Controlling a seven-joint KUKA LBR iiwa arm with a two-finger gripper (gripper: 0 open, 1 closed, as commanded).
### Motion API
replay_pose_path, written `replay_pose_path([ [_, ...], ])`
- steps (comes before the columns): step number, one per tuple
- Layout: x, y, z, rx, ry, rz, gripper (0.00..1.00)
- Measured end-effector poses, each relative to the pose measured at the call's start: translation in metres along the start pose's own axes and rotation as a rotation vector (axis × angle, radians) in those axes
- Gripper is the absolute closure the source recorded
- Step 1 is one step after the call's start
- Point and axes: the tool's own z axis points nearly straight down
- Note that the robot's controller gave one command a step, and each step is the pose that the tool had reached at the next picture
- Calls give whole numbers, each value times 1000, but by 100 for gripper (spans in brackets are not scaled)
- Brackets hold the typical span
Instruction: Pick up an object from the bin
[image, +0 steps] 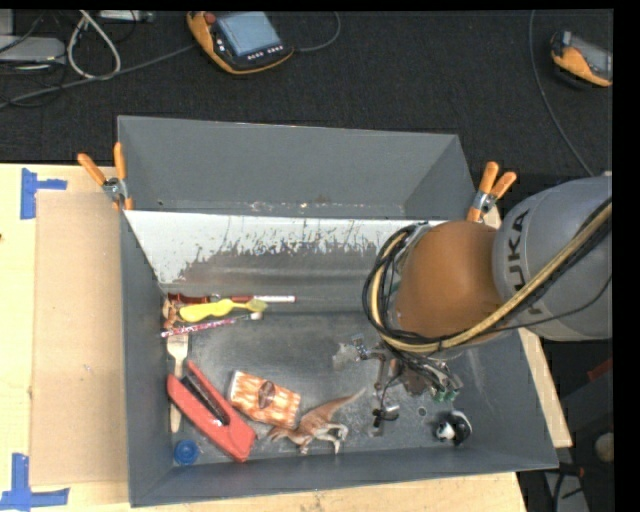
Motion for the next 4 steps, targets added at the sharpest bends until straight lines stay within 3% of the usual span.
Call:
replay_pose_path([
  [1,-4,43,46,-2,2,184,0],
  [2,-5,56,40,-1,-1,12,100],
  [3,-5,56,40,-1,-1,11,100],
  [4,2,59,-12,-2,5,84,100],
])
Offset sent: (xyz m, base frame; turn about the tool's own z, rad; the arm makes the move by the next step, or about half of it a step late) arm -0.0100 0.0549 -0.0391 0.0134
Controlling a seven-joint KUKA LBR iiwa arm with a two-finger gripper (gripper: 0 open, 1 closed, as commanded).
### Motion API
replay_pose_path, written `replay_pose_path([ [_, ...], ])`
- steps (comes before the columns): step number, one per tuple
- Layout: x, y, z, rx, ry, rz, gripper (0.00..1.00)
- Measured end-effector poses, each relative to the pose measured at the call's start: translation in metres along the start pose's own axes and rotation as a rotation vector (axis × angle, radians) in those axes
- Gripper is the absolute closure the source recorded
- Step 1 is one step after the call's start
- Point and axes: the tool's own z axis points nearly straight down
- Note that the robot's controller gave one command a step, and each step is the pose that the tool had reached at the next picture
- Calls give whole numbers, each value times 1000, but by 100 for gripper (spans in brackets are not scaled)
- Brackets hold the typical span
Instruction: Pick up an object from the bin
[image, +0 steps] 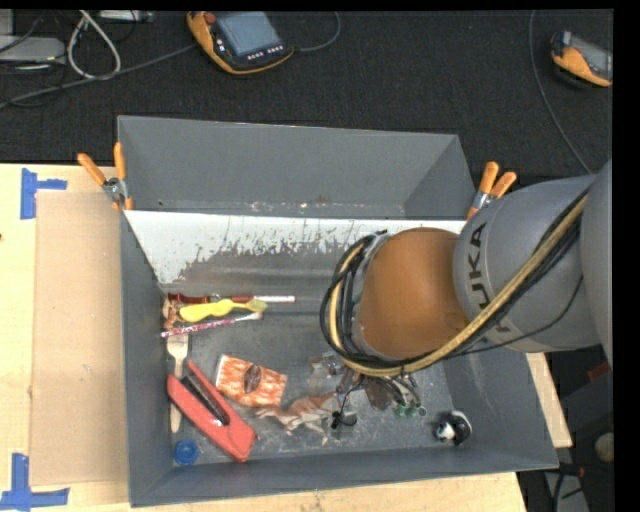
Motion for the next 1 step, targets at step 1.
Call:
replay_pose_path([
  [1,-4,-15,-83,0,2,-73,100],
])
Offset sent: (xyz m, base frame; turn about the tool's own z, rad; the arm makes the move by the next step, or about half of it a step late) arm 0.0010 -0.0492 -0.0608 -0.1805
